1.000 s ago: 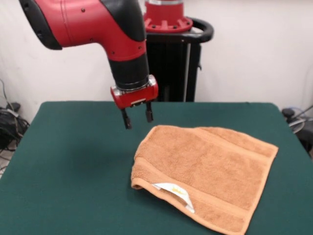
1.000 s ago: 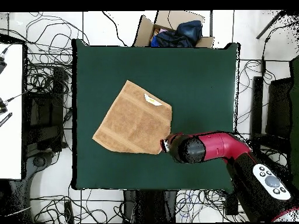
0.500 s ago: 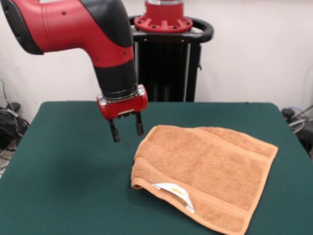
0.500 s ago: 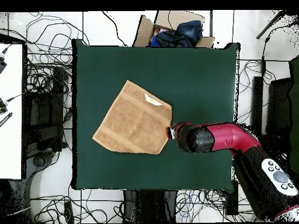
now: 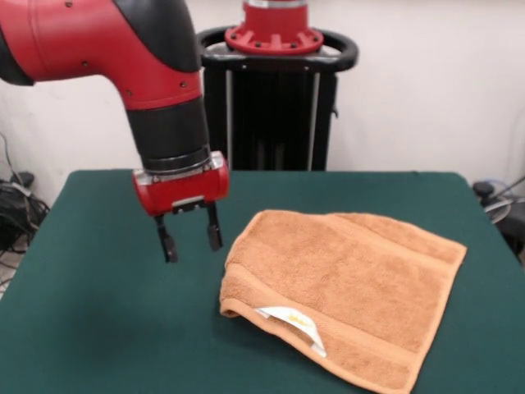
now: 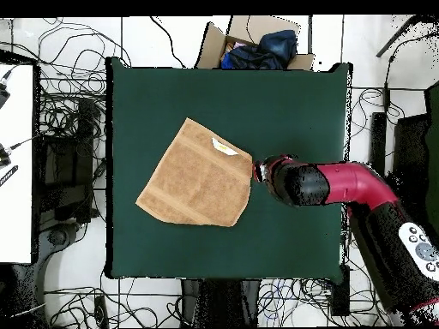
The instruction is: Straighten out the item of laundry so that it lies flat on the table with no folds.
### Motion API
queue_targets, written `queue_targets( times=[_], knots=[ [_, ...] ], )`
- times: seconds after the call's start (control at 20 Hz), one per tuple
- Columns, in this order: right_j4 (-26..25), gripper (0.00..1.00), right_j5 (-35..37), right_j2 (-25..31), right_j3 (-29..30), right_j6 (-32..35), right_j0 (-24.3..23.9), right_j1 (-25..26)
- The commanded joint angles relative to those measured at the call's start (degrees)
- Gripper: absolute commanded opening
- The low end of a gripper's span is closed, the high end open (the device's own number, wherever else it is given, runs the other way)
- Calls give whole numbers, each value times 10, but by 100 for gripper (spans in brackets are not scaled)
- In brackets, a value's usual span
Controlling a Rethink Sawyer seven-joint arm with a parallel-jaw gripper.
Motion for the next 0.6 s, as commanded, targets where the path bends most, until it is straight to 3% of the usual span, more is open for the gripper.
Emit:
queue_targets(
  times=[0.05,0.6],
  knots=[
    [16,100,16,49,-101,-110,1,53],
    [9,100,19,9,-223,-71,49,162]
  ],
)
